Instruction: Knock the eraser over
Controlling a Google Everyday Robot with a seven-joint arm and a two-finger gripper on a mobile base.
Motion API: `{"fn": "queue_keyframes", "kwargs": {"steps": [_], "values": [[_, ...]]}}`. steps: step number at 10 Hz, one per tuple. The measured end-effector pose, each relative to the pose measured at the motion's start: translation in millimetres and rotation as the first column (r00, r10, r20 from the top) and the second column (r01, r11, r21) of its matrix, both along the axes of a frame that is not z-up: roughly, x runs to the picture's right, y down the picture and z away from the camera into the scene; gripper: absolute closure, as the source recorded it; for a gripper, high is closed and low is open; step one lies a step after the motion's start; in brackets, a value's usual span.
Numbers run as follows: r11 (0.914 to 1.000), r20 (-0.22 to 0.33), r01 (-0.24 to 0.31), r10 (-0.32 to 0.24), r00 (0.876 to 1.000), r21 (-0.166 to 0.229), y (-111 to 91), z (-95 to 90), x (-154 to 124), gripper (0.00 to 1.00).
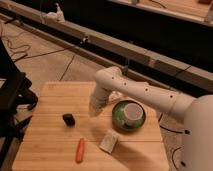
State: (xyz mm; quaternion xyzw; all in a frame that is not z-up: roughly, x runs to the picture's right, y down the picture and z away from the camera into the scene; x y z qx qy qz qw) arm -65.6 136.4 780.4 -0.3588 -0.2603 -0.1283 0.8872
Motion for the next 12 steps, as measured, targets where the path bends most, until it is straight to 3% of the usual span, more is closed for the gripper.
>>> {"fn": "queue_keyframes", "kwargs": {"steps": [6, 12], "values": [[0.9991, 0.087, -0.040, 0.041, 0.995, -0.017, 5, 9.5, -29, 1.00], [0.9992, 0.085, -0.036, 0.037, 0.996, -0.018, 6, 11.1, -29, 1.00]]}}
